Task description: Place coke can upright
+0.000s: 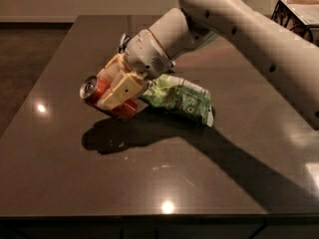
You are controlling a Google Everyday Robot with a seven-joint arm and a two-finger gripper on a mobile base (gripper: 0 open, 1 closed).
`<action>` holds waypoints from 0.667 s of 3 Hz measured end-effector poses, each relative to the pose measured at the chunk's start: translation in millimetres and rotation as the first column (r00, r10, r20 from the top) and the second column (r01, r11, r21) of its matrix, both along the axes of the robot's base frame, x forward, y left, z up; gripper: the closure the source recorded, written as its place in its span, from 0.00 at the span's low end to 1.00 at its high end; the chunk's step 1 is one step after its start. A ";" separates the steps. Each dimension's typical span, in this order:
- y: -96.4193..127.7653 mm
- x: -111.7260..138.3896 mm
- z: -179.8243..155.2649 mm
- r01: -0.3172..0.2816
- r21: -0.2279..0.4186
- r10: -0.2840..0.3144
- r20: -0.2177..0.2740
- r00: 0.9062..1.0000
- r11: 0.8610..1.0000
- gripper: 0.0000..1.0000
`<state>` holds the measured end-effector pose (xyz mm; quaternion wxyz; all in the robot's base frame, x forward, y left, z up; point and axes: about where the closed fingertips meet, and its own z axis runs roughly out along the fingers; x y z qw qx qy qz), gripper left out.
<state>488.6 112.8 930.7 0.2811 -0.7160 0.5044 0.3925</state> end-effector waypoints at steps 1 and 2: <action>-5.7 -7.8 9.3 0.061 0.075 -0.060 -0.024 0.998 0.995 1.00; -9.0 -15.7 16.3 0.149 0.120 -0.147 -0.032 0.989 0.981 1.00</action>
Offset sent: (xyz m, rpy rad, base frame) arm -0.0210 -0.0202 0.0250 0.1843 0.0189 -0.2896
